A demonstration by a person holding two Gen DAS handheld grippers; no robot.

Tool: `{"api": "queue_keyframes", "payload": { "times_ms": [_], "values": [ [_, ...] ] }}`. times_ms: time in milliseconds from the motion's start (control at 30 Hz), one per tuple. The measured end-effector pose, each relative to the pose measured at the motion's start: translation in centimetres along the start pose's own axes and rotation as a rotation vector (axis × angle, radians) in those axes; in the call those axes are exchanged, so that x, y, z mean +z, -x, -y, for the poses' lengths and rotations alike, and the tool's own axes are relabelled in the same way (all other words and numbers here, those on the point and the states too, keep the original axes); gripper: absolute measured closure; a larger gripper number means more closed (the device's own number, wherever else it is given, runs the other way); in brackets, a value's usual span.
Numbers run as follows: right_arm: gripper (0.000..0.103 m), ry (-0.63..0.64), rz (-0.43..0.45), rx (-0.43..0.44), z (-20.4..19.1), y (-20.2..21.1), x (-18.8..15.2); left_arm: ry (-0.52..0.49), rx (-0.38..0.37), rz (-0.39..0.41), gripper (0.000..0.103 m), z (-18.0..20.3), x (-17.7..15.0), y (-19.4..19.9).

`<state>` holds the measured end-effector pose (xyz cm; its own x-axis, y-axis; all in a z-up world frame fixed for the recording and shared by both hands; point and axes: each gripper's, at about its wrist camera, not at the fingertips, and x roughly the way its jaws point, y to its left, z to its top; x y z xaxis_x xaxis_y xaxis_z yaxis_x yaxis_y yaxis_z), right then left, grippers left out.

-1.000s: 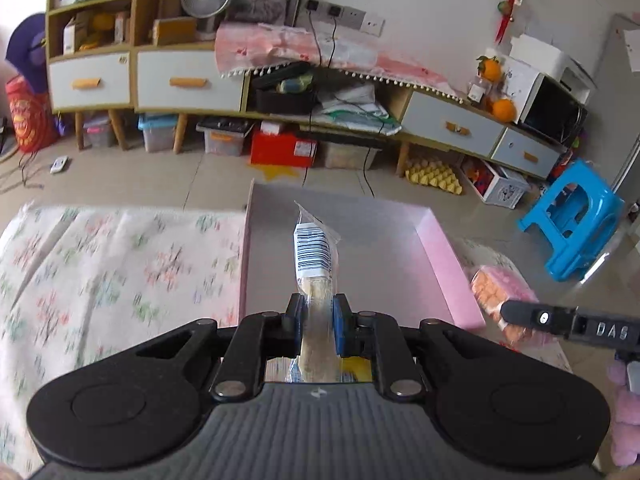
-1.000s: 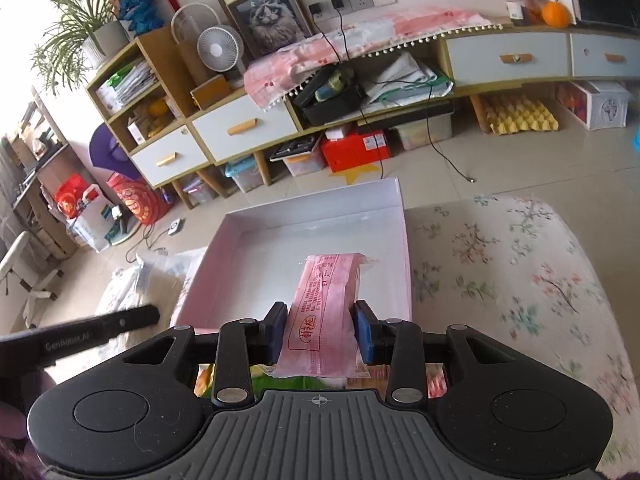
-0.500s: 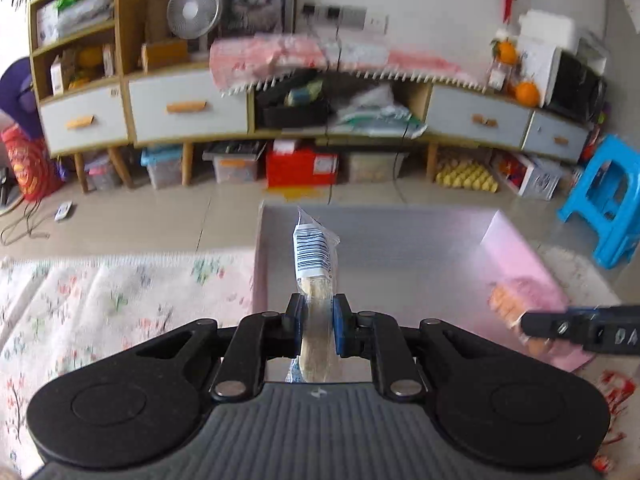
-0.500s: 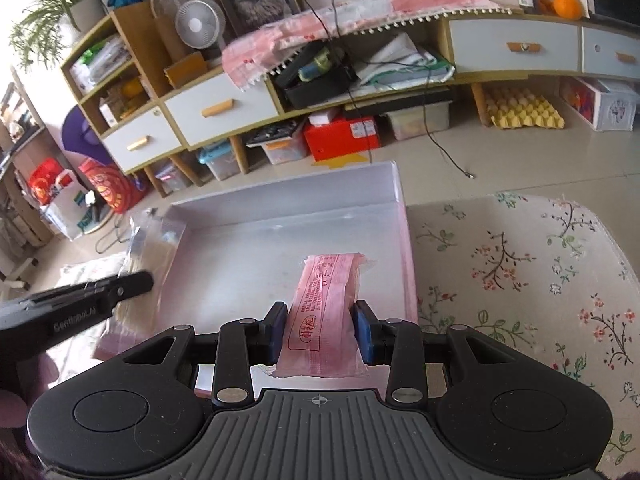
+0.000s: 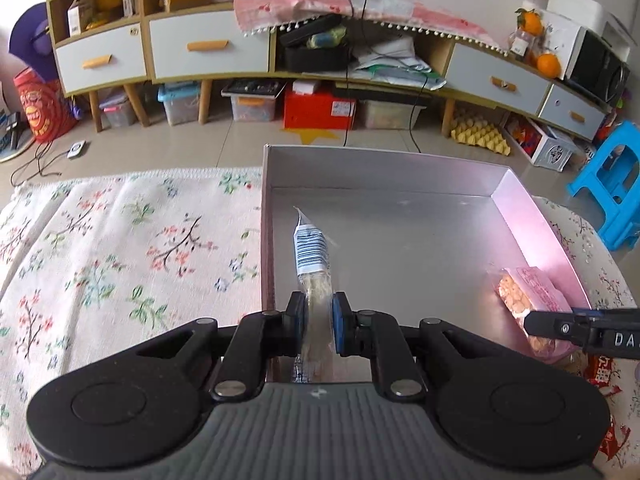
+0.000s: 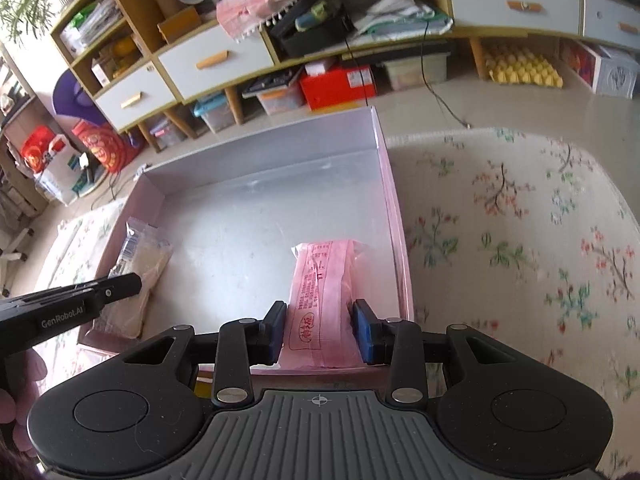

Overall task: Organize snacks
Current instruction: 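Carry both snacks into the pink box and open both tools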

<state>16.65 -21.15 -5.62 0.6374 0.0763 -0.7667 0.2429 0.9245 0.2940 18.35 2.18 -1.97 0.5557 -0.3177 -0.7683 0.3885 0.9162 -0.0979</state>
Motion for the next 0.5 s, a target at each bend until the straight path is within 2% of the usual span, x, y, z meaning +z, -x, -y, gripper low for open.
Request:
{"api": "queue_keyframes", "payload": {
  "times_ms": [133, 300, 333, 367, 433, 467, 500],
  "values": [
    [0.068, 0.012, -0.029, -0.014, -0.6, 0.4, -0.7, 0.017, 0.006, -0.037, 0.090, -0.2, 0.1, 0.1],
    [0.065, 0.025, -0.008, 0.005, -0.8, 0.9, -0.9, 0.021, -0.009, -0.050, 0.087, -0.3, 0.2, 0.0],
    [0.058, 0.022, -0.003, 0.010, -0.9, 1.0, -0.8, 0.026, -0.018, -0.044, 0.087, -0.5, 0.1, -0.1],
    [0.054, 0.021, 0.006, 0.016, -0.9, 1.3, -0.7, 0.035, -0.027, -0.038, 0.084, -0.6, 0.0, 0.0],
    [0.035, 0.026, 0.032, 0.004, -1.3, 2.0, -0.6, 0.051, -0.050, -0.029, 0.073, -0.5, -0.1, 0.2],
    [0.033, 0.032, 0.046, -0.001, -1.5, 2.5, -0.5, 0.059, -0.048, -0.017, 0.057, -0.5, -0.2, 0.5],
    [0.031, 0.038, 0.057, -0.002, -1.6, 2.9, -0.4, 0.062, -0.050, 0.001, 0.049, -0.3, -0.3, 0.9]
  ]
}}
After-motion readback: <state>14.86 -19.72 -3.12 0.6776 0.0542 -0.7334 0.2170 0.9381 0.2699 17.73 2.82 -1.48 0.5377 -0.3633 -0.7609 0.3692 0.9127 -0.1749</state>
